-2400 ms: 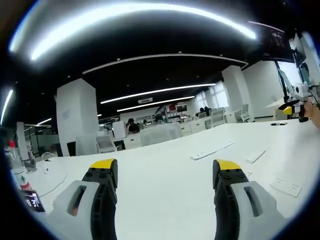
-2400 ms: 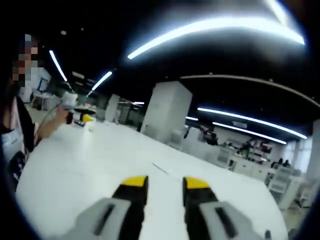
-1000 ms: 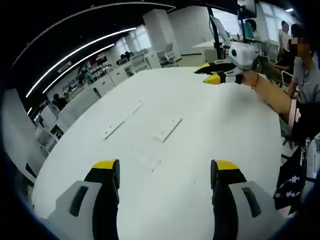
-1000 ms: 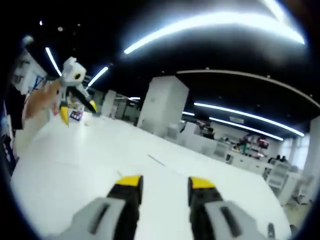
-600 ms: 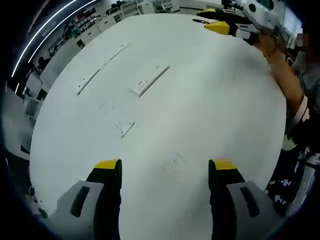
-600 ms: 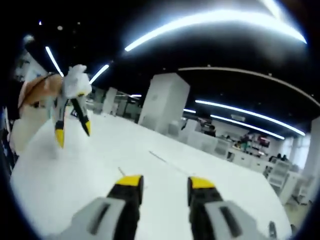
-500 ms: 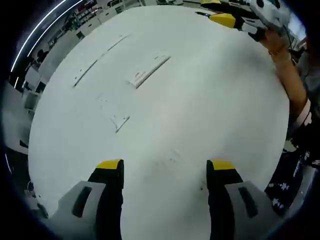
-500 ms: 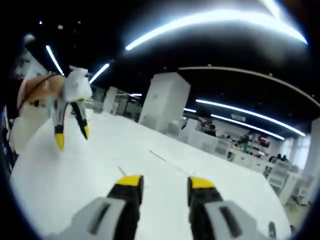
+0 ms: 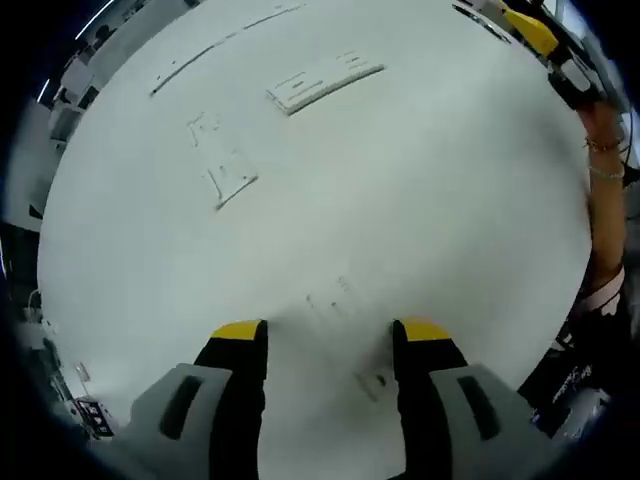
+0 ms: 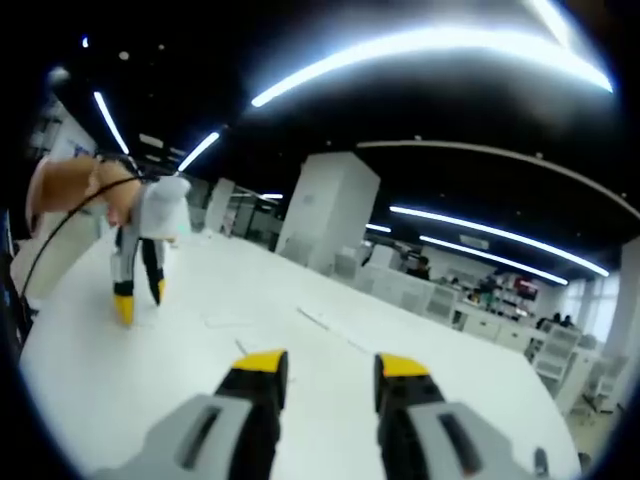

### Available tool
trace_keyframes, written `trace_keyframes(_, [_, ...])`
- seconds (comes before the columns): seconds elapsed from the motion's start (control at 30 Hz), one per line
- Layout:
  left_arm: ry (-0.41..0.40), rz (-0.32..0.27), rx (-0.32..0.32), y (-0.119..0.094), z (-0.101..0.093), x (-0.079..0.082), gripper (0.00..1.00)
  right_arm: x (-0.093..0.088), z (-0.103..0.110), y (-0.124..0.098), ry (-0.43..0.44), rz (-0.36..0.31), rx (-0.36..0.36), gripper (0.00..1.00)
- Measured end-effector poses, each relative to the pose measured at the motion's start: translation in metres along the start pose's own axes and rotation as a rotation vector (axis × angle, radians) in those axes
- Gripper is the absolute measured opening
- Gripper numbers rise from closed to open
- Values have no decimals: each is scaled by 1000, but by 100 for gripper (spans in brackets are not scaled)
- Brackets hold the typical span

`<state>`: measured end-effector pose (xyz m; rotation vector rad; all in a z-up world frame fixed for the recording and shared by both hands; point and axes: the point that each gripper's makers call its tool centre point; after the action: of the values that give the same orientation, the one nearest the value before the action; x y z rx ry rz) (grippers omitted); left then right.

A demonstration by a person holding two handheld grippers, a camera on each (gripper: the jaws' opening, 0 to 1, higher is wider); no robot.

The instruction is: Locate the socket holder cover, grip the socket holder cover, clip it into the socket holder slot.

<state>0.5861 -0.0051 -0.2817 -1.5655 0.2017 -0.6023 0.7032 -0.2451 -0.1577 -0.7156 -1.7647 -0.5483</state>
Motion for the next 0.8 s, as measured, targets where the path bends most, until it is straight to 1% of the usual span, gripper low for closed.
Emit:
trace_keyframes(0.07, [-2,-1,7,0,0,0,46,-2,-2,0,2,6,-7,36])
trace_keyframes(0.2, [-39,15,16,-1,0,-3,45,-2,-3,0,4,6,-11,36])
trace_keyframes(0.27, [-93,43,29,-3,-1,-7,44,-1,-4,0,1,5,-10,36])
trace_keyframes(0.3, [-100,47,30,-3,-1,-8,43,-1,-5,-1,-1,4,-10,36])
trace_keyframes(0.33, [-117,56,33,-3,0,-4,42,0,-6,-1,-2,3,-9,36])
trace_keyframes(0.37, [-136,62,39,-3,-1,-4,42,0,-5,-2,-3,2,-9,36])
trace_keyframes(0.47, [-148,67,41,-5,-5,-5,39,1,-7,-3,-4,0,-9,36])
trace_keyframes(0.53, [-154,71,41,-5,-4,0,37,0,-8,-5,-7,3,-11,36])
trace_keyframes(0.67, [-166,74,46,-6,-5,-1,29,0,-10,-8,-11,3,-13,36])
trace_keyframes(0.77, [-172,77,48,-7,-5,1,28,3,-12,-9,-10,-6,-15,36])
trace_keyframes(0.8, [-174,76,48,-7,-7,-2,28,3,-13,-9,-10,-7,-15,36])
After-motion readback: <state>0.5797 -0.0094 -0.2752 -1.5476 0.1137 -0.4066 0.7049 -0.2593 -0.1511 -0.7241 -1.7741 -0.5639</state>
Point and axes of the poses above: the point that each gripper's makers call its tool centre point, and the gripper's own axes: y roughly forward along the fingers, z roughly to its left, x roughly out of its top, and after that the axes turned 4 degrees about -z, right-handed
